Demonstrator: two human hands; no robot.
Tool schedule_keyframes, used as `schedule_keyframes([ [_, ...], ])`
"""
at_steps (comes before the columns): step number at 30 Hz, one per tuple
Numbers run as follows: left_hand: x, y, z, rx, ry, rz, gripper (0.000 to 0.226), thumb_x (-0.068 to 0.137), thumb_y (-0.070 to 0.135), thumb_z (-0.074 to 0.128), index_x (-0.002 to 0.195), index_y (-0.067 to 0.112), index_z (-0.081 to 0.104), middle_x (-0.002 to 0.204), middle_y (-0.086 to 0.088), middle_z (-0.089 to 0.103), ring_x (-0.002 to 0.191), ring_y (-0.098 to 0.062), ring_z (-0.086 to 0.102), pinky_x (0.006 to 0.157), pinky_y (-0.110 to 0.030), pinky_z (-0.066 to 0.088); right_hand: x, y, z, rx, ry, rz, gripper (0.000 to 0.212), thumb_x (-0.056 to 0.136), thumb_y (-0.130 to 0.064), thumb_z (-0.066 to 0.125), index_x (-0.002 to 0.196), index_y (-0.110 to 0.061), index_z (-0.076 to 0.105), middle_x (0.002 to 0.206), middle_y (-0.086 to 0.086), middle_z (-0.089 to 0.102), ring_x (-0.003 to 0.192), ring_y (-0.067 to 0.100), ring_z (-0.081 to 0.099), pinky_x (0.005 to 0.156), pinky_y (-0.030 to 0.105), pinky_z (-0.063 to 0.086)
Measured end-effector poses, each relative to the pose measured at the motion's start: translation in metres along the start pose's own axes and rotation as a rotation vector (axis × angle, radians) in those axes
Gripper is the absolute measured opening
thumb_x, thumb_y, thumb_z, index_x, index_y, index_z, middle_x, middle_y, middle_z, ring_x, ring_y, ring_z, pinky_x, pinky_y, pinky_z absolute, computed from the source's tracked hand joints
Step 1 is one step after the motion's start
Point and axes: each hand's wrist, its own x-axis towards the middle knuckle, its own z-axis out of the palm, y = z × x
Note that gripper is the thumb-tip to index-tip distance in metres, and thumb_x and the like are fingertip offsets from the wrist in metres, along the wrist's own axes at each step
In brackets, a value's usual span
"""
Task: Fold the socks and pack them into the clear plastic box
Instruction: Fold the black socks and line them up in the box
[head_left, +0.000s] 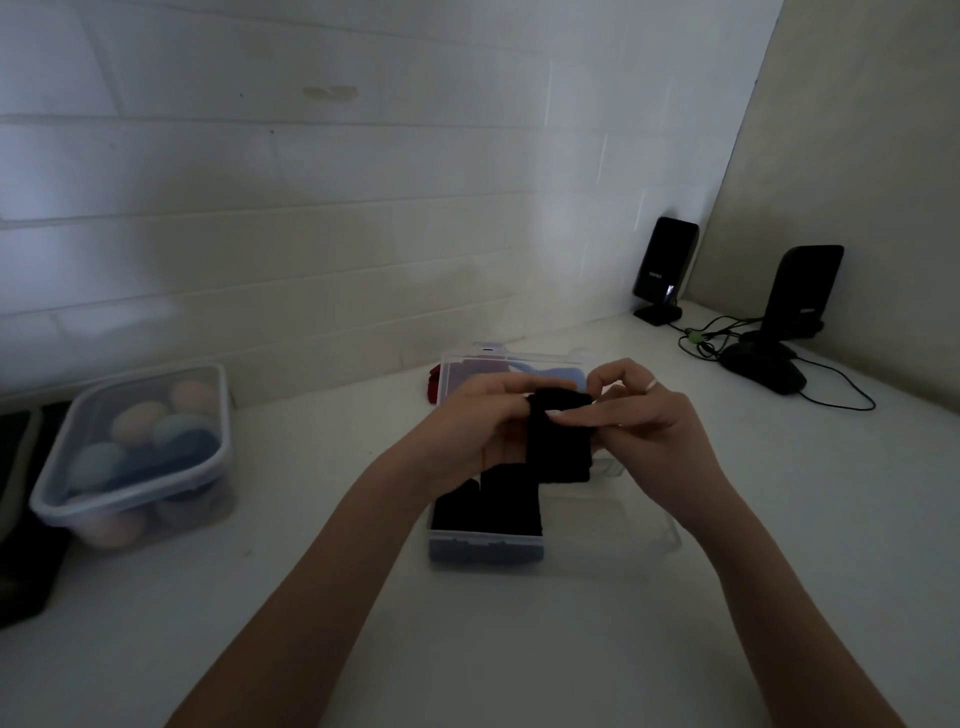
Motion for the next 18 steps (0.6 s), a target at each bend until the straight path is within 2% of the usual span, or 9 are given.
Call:
schedule_keyframes([
  [3, -0.001, 0.002, -0.003, -0.053, -0.033, 0.000, 0.026, 0.091, 0.010, 0.047, 0.112, 0.017, 0.061, 0.108, -0.009, 0.068, 0.095, -0.023, 0.067, 0.081, -0.032, 0.057, 0.000, -0.001, 0.000, -0.034, 0.008, -0.015, 0.042, 0.074, 0.010, 0.057, 0.088, -0.026, 0.075, 0.095, 0.010, 0.050, 0.070, -0.003, 0.056, 0.066, 0.009, 0.049],
  [5, -0.001, -0.004, -0.004, 0.111, -0.001, 0.075, 0.040, 0.079, 0.005, 0.067, 0.114, 0.023, 0.060, 0.104, -0.007, 0.071, 0.095, -0.020, 0.068, 0.086, -0.034, 0.055, 0.000, -0.002, 0.002, -0.014, 0.022, 0.011, 0.043, 0.074, 0.006, 0.055, 0.081, -0.031, 0.077, 0.097, 0.012, 0.052, 0.076, 0.001, 0.058, 0.068, 0.014, 0.054],
  [7, 0.001, -0.009, -0.003, 0.201, 0.066, 0.170, 0.054, 0.070, -0.006, 0.073, 0.113, 0.024, 0.059, 0.094, -0.003, 0.073, 0.089, -0.016, 0.069, 0.084, -0.032, 0.054, 0.000, -0.005, 0.003, 0.110, 0.061, 0.106, 0.040, 0.072, 0.004, 0.051, 0.075, -0.026, 0.078, 0.094, 0.013, 0.055, 0.084, 0.010, 0.059, 0.068, 0.027, 0.058],
  [9, 0.001, -0.010, -0.002, 0.231, 0.161, 0.265, 0.053, 0.067, -0.008, 0.074, 0.106, 0.026, 0.060, 0.085, 0.000, 0.072, 0.083, -0.011, 0.069, 0.080, -0.029, 0.055, -0.001, -0.011, 0.000, 0.232, 0.145, 0.220, 0.035, 0.071, 0.002, 0.044, 0.071, -0.012, 0.077, 0.073, 0.011, 0.056, 0.066, 0.021, 0.058, 0.056, 0.040, 0.056],
  [11, 0.003, -0.009, -0.004, 0.310, 0.282, 0.365, 0.051, 0.063, -0.005, 0.078, 0.098, 0.028, 0.062, 0.084, -0.002, 0.070, 0.082, -0.009, 0.067, 0.081, -0.029, 0.055, -0.001, -0.018, -0.004, 0.200, 0.174, 0.287, 0.032, 0.076, 0.001, 0.042, 0.072, -0.005, 0.073, 0.051, 0.011, 0.050, 0.038, 0.024, 0.047, 0.041, 0.036, 0.048],
  [12, 0.004, -0.010, -0.004, 0.339, 0.315, 0.403, 0.050, 0.062, -0.004, 0.080, 0.096, 0.028, 0.062, 0.084, -0.002, 0.071, 0.083, -0.008, 0.066, 0.082, -0.028, 0.054, -0.001, -0.022, -0.003, 0.190, 0.145, 0.330, 0.031, 0.082, 0.000, 0.042, 0.078, -0.007, 0.072, 0.048, 0.012, 0.050, 0.032, 0.024, 0.045, 0.038, 0.032, 0.045],
  [14, 0.003, -0.009, -0.003, 0.333, 0.341, 0.450, 0.047, 0.060, -0.006, 0.080, 0.092, 0.024, 0.063, 0.082, 0.004, 0.073, 0.082, -0.006, 0.067, 0.083, -0.023, 0.053, 0.002, -0.030, 0.002, 0.237, 0.051, 0.498, 0.028, 0.095, -0.017, 0.040, 0.094, -0.014, 0.068, 0.052, 0.019, 0.056, 0.032, 0.026, 0.050, 0.038, 0.030, 0.048],
  [16, 0.002, -0.006, -0.002, 0.337, 0.316, 0.478, 0.045, 0.059, -0.008, 0.080, 0.091, 0.018, 0.062, 0.082, 0.004, 0.073, 0.082, -0.004, 0.068, 0.082, -0.019, 0.051, 0.004, -0.036, 0.010, 0.319, -0.043, 0.707, 0.033, 0.096, -0.040, 0.036, 0.105, -0.021, 0.062, 0.066, 0.022, 0.066, 0.044, 0.029, 0.062, 0.041, 0.029, 0.051],
  [18, 0.000, -0.007, -0.001, 0.405, 0.273, 0.505, 0.041, 0.059, -0.009, 0.080, 0.090, 0.013, 0.062, 0.081, 0.008, 0.073, 0.084, -0.004, 0.069, 0.083, -0.018, 0.051, 0.004, -0.037, 0.015, 0.410, -0.076, 0.801, 0.040, 0.094, -0.049, 0.036, 0.108, -0.021, 0.061, 0.078, 0.019, 0.072, 0.057, 0.026, 0.068, 0.044, 0.025, 0.051],
])
